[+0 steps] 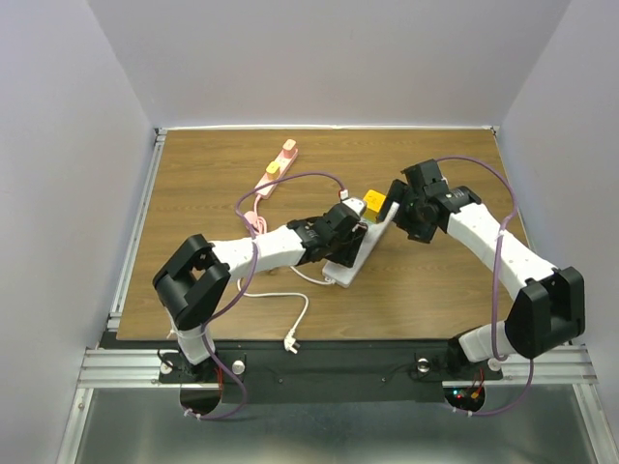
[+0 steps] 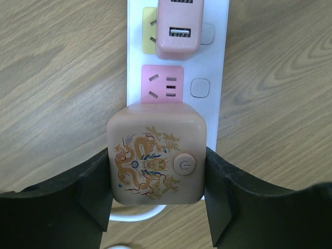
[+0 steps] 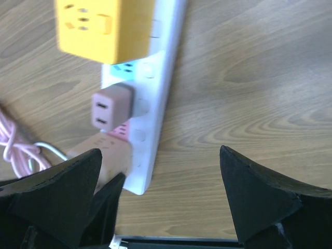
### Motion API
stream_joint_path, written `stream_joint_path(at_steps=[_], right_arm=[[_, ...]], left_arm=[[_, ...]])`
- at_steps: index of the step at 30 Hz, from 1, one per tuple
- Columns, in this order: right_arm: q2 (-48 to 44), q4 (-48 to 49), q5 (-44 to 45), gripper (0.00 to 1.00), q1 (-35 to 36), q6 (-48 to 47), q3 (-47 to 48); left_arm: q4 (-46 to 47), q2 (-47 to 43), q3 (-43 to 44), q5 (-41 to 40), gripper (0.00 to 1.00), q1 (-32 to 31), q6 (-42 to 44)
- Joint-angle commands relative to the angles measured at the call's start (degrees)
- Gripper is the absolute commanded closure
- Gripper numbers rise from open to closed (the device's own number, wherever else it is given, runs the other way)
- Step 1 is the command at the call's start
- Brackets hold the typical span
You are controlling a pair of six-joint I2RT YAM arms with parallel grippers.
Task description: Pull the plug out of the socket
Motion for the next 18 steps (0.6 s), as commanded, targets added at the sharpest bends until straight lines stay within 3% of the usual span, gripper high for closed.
stream_joint_path(at_steps=[1,2,4,7,9,15,18], right_arm=[[0.96,-2.28,4.56,0.00,0.41,2.66,2.34],[1.40,-2.89,5.00,0.00,0.50,3.36,2.43],[1.67,-3.07,5.53,0.00,0.41,3.80,2.43],[1.58,-3.25,6.06,0.00,0.41,4.68,2.34],[1.67,-3.25,6.06,0.00,0.41,4.77,2.34],[1.15,-3.42,5.97,0.00,0.41,4.68,2.34],[0.88,-3.42,5.71,0.00,0.41,4.68,1.82]], left_arm=[[-4.26,-4.53,0.17,-4.54,0.42,0.65,-6.59],[-4.44,-5.75,0.61,-4.98,0.31,0.65,-7.03],[-5.40,-6.73,2.18,-6.04,0.20,0.65,-7.64],[-5.58,-8.84,3.51,-5.78,0.14,0.65,-8.52],[-5.41,-9.46,3.95,-4.21,0.02,0.65,-8.44],[-12.85,-7.53,10.44,-5.95,0.02,3.18,-13.87],[-16.91,-3.67,16.86,-9.10,0.07,3.90,-14.24]])
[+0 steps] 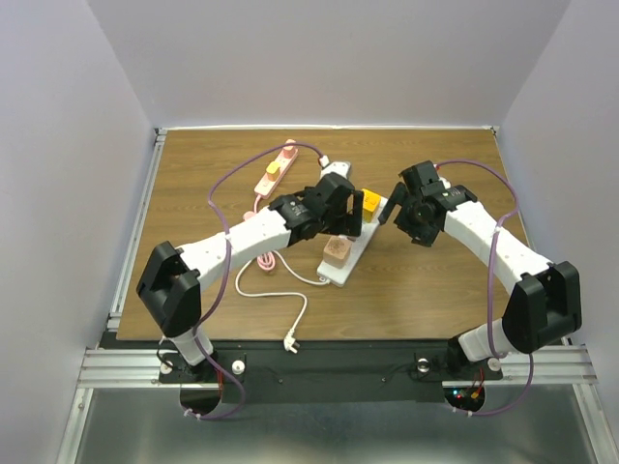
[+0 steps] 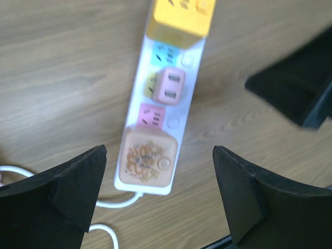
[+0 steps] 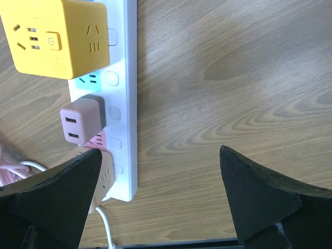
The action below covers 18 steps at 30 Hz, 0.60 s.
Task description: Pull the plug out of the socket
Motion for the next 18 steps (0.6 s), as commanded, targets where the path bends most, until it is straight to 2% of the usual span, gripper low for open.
stream_joint_path(at_steps=[1,5,7,10,11,18], right_arm=[[-1.00,-0.87,1.21,0.00,0.41,0.79,1.68],[-0.83,-0.87,0.94,0.00,0.41,0.70,2.73],[-0.74,-0.87,0.94,0.00,0.41,0.62,3.61],[-0.39,-1.04,0.94,0.00,0.41,0.62,5.19],[-0.30,-1.13,0.86,0.00,0.41,0.62,5.55],[1.63,-1.22,-0.46,0.00,0.41,0.79,7.30]], left_arm=[[-6.54,3.42,9.25,-5.12,0.09,1.60,-1.94],[-4.53,7.64,12.01,-2.76,0.36,1.78,5.51],[-2.95,7.82,11.39,-2.05,0.44,1.78,8.43],[0.39,7.82,6.31,0.67,0.75,1.96,13.71],[0.75,7.65,5.51,1.37,0.99,1.96,14.33],[5.67,8.70,0.14,6.56,1.00,3.10,19.07]])
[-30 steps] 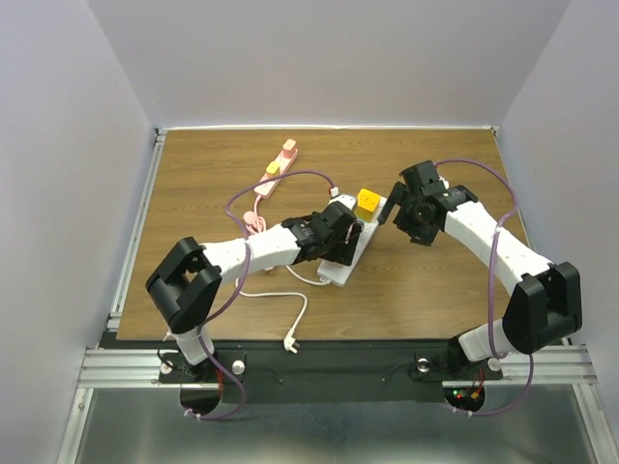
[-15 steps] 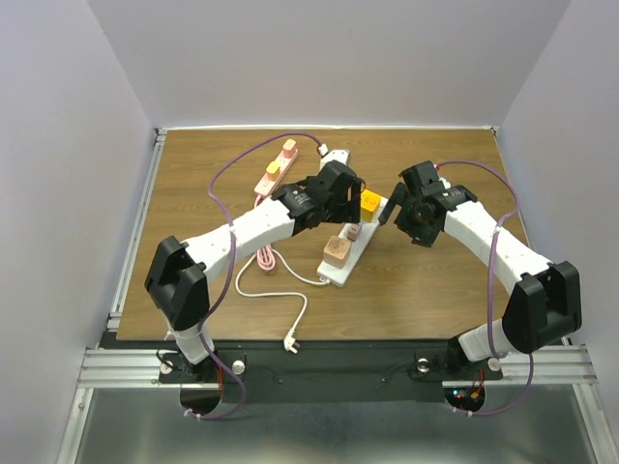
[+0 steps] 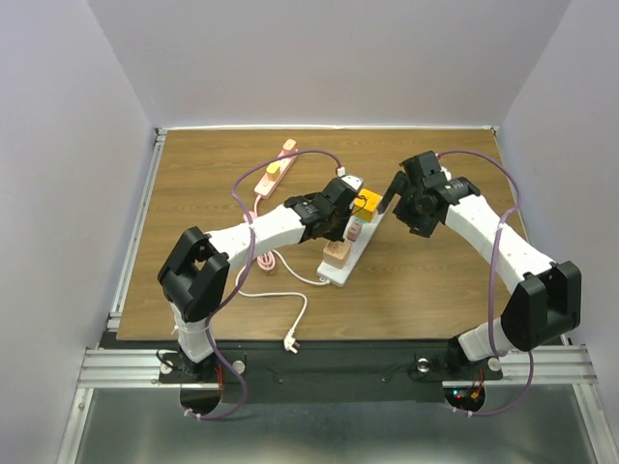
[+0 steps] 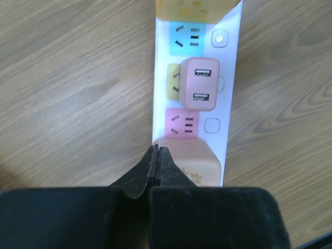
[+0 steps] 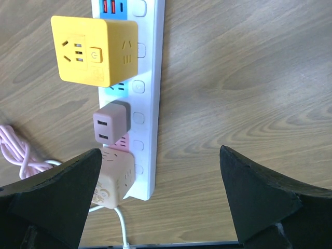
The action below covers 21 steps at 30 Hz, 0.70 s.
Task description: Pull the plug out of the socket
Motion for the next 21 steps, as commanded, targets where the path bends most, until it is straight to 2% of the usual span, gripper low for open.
stream_joint_path(at_steps=[1,8,13,16,21], right_arm=[[1.65,-0.30,-0.49,0.00,0.41,0.60,2.98],[5.17,-0.21,-2.59,0.00,0.41,-0.55,5.88],[6.84,-0.21,-3.74,0.00,0.41,-0.37,6.59],[7.98,-0.21,-4.09,0.00,0.41,-0.37,6.94],[10.09,-0.13,-3.92,0.00,0.50,-0.28,8.16]], left_arm=[[4.93,0.42,-1.04,6.10,1.00,1.22,5.11],[6.69,4.81,1.86,11.39,1.00,2.53,10.99],[4.41,10.43,5.46,19.29,1.00,5.61,11.88],[5.10,11.32,4.07,20.79,1.00,5.79,11.53],[9.58,11.06,-3.40,22.11,1.00,6.76,7.23]])
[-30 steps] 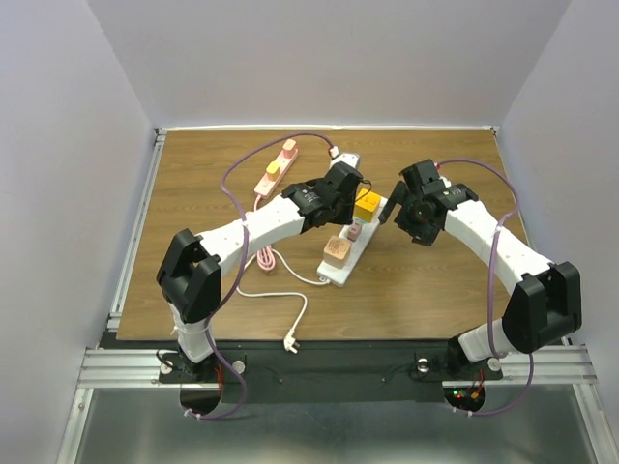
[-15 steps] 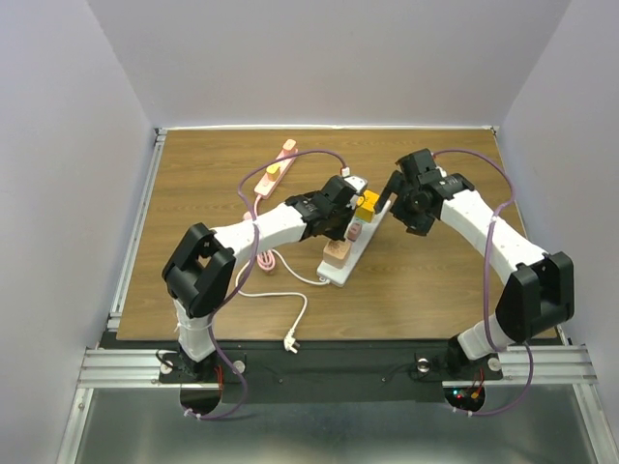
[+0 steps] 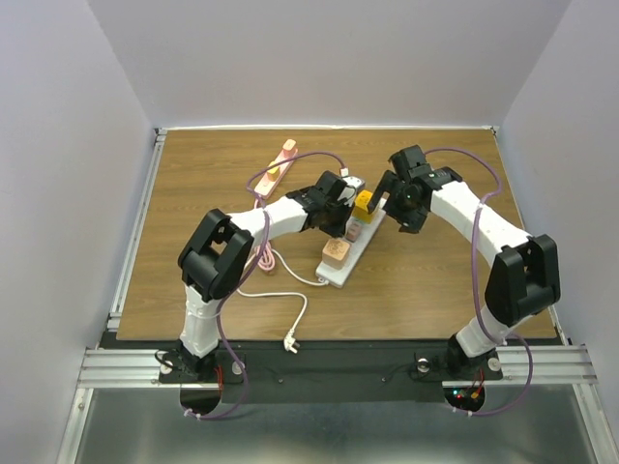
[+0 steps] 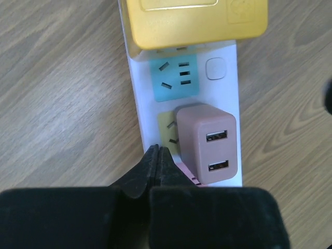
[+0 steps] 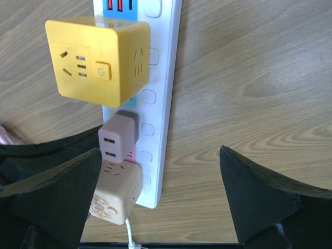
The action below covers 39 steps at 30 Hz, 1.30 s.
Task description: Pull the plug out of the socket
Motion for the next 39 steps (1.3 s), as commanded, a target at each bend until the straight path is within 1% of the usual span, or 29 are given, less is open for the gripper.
stream_joint_path(at_steps=[1,7,12,16,22,26,34,37,39], right_arm=[[1.85,-0.01,-0.15,0.00,0.41,0.31,3.90],[6.34,-0.01,-0.95,0.00,0.41,1.98,9.08],[11.08,-0.45,-1.30,0.00,0.41,2.68,13.92],[14.94,-3.96,-2.70,0.00,0.41,3.38,16.47],[15.40,-5.38,-2.79,0.00,0.41,3.39,13.14],[17.06,-5.38,-5.07,0.00,0.59,3.65,13.58],[20.14,-5.38,-5.69,0.00,1.55,3.47,13.23],[20.84,-5.29,-7.27,0.03,1.64,2.95,14.19],[21.28,-5.38,-6.75,0.09,1.55,2.07,15.94]], left_arm=[[1.82,-0.57,-7.42,3.58,1.00,0.09,-4.15],[6.85,-4.26,-14.55,2.53,1.00,0.00,-9.70],[8.78,-7.25,-17.11,1.83,1.00,0.00,-14.54],[10.19,-8.74,-18.69,0.25,1.00,0.00,-16.65],[10.02,-10.41,-18.96,-1.69,1.00,-0.08,-17.44],[9.66,-10.77,-18.17,-1.86,1.00,-0.08,-17.45],[9.22,-11.73,-17.47,-2.22,1.00,-0.43,-18.50],[9.14,-12.00,-16.94,-1.96,1.00,-0.61,-19.20],[9.31,-12.43,-16.59,-1.95,1.00,-0.78,-19.81]])
